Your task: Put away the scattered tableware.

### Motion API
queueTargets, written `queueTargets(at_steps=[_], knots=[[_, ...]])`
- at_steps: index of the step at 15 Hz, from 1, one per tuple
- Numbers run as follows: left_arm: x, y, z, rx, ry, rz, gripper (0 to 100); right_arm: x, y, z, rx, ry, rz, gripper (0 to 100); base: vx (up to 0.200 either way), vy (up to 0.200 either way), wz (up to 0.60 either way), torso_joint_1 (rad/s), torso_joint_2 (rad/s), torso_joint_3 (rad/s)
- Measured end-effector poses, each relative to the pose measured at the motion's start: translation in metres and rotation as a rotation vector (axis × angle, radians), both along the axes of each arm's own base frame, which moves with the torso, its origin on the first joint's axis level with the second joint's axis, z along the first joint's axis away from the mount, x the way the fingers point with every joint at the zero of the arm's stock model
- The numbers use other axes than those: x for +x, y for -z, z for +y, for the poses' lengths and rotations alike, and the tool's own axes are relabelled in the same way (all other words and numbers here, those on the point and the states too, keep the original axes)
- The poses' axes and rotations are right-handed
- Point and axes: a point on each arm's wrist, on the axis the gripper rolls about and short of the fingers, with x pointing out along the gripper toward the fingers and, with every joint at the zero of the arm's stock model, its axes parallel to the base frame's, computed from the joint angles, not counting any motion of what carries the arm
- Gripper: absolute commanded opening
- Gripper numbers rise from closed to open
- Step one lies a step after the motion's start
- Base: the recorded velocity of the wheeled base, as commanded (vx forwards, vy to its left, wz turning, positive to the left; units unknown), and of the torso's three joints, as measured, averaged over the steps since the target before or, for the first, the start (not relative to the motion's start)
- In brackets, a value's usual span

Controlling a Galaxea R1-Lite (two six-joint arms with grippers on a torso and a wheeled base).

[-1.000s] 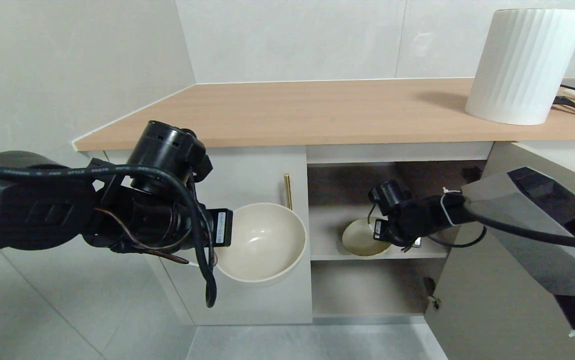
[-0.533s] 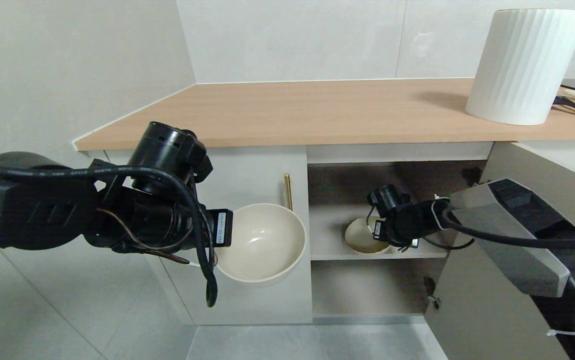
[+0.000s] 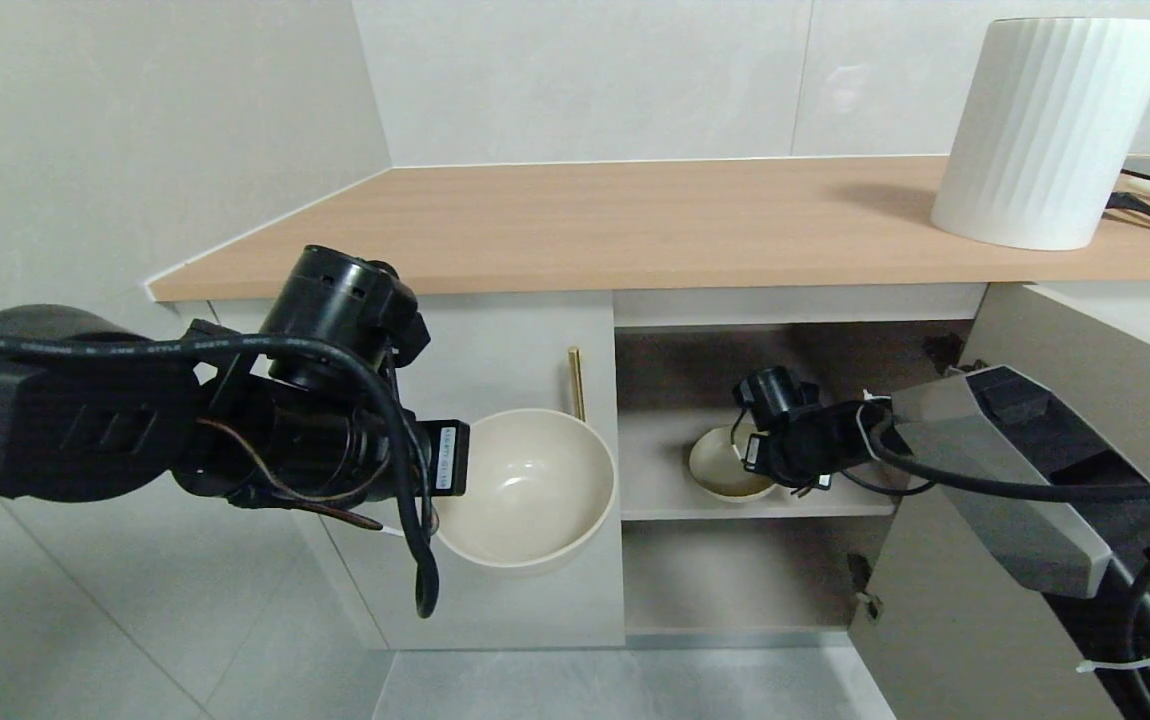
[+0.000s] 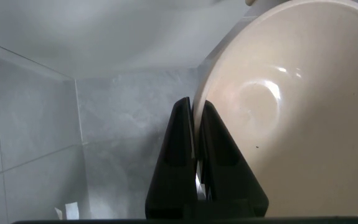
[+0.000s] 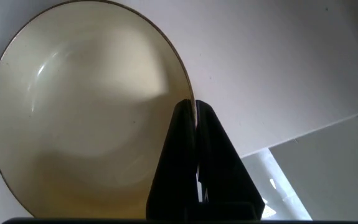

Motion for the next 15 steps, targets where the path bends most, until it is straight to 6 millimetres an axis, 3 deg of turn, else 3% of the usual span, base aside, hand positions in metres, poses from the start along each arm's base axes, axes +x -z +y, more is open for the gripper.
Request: queueTargets(at_steps=[1, 2, 10, 15], knots=[[0.000, 0.000, 0.000, 0.000, 0.000, 0.000, 0, 0.001, 0.001, 0.000, 0.001, 0.001, -0.002, 0, 0.000, 0.000, 0.00, 0.000, 0.00, 0.000], [0.000, 0.000, 0.000, 0.000, 0.000, 0.000, 0, 0.002, 0.001, 0.001, 0.002, 0.001, -0.006, 100, 0.000, 0.000, 0.00, 0.000, 0.00, 0.000], [0.002, 0.002, -0.002, 0.000, 0.001, 0.000, 0, 0.008, -0.005, 0.001, 0.060, 0.056, -0.037, 100, 0.000, 0.000, 0.00, 0.000, 0.00, 0.000], [0.004, 0.016, -0.013, 0.016, 0.033, 0.022, 0, -0.044, -0.066, 0.009, 0.181, -0.026, 0.126, 100, 0.000, 0.000, 0.00, 0.000, 0.00, 0.000]])
